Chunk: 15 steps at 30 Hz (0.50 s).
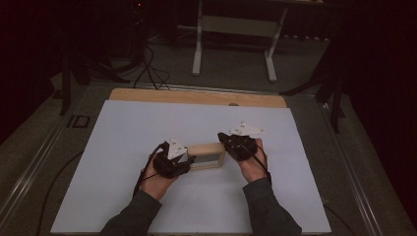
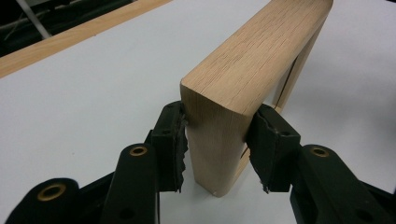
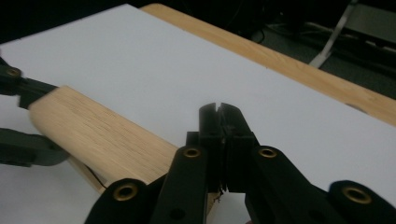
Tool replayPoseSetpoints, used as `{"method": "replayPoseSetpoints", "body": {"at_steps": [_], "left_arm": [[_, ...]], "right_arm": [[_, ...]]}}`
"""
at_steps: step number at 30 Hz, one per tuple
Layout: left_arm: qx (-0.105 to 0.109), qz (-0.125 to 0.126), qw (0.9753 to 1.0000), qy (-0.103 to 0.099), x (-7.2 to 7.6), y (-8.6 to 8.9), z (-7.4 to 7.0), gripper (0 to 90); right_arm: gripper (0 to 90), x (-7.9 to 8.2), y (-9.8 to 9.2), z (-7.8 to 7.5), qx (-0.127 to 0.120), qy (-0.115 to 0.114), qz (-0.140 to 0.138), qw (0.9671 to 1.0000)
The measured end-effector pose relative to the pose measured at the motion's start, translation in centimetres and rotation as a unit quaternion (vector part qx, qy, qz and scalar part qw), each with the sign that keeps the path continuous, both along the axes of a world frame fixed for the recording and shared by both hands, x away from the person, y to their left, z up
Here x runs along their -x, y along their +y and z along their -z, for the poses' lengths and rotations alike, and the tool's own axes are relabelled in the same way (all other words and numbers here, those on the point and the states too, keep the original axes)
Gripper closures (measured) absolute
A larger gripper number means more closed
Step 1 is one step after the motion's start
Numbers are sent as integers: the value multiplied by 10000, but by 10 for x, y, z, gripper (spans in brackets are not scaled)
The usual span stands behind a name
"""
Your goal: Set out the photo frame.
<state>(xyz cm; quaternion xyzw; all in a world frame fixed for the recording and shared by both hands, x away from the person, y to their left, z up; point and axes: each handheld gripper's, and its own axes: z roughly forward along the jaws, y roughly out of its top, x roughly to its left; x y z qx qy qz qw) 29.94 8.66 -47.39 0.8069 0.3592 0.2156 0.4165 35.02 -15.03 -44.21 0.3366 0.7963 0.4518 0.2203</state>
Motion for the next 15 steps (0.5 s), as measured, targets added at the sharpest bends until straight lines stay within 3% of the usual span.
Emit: {"method": "replayPoseSetpoints", "body": {"at_steps": [6, 11, 15], "left_arm": [[19, 13, 10000, 14, 0, 0, 0, 575], [41, -4, 10000, 26, 0, 0, 0, 575], [43, -4, 10000, 41, 0, 0, 1, 576]], "right_arm": [[774, 8, -9, -4, -112, -92, -87, 9999], [628, 15, -21, -3, -162, -48, -184, 9997], [563, 17, -29, 1, -230, 5, -231, 9995]]}}
